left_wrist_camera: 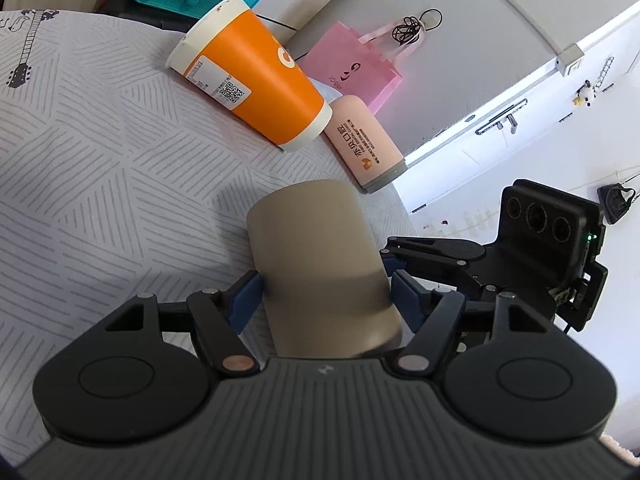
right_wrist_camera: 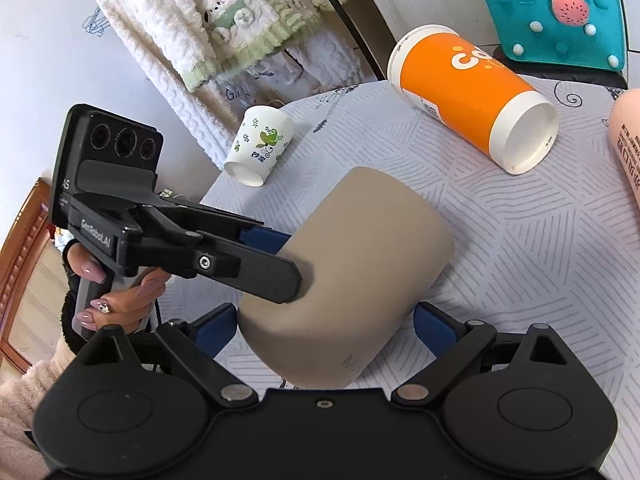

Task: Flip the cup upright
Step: 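Rotate the right tool to tip the tan cup upright, opening up, then lower the upright tan cup onto the table and open the right gripper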

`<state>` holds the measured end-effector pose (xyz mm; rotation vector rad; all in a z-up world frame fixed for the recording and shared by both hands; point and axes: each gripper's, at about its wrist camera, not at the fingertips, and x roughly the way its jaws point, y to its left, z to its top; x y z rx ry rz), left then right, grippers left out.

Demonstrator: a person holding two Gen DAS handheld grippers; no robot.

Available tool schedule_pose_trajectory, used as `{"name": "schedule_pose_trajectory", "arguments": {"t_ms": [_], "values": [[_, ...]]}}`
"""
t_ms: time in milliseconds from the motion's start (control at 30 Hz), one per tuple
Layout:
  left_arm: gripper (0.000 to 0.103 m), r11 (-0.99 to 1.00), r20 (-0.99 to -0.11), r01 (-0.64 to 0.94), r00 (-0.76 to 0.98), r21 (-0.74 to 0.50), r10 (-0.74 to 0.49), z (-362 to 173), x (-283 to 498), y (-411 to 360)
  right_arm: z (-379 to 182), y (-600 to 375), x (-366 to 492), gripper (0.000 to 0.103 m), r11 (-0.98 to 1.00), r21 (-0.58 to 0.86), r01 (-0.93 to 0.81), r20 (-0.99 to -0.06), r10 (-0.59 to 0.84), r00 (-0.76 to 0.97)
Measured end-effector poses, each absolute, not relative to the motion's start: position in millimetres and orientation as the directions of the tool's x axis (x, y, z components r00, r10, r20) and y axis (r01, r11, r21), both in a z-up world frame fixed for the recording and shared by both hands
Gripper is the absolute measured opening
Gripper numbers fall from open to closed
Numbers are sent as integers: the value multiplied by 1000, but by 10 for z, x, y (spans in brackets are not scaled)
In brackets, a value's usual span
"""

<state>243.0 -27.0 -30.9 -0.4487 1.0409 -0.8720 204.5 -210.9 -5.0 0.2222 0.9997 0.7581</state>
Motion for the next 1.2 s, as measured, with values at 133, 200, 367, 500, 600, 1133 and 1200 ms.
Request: {"name": "schedule_pose_trajectory", "arguments": {"t_ms": [133,200,367,500,600,1133,1200], "values": [[70,604,-559,413,238,-682,-794,-295,2391,-269,-60,-2130,2082,98,716,522,-464,-659,684,312],[70,608,-561,423,245,-673,-791,-280,2358,-274,-63,-2156,2105,98,703,545,-456,-646,699,305],[69,612,-554,444,269,-654,-788,-248,2264,-242,-63,-2199,2116,99,673,587,-451,-615,732,293],[69,621,-547,484,304,-616,-780,-195,2168,-239,-20,-2117,1992,98,696,524,-491,-613,709,349],[69,637,-543,518,344,-571,-766,-112,2062,-243,61,-2081,1855,96,702,443,-557,-591,696,407],[69,787,-531,567,601,-244,-597,82,1673,-387,64,-1765,1525,82,719,-58,-692,-492,583,647],[69,793,-509,561,624,-237,-593,78,1690,-369,69,-1757,1548,82,725,-76,-684,-467,581,667]]}}
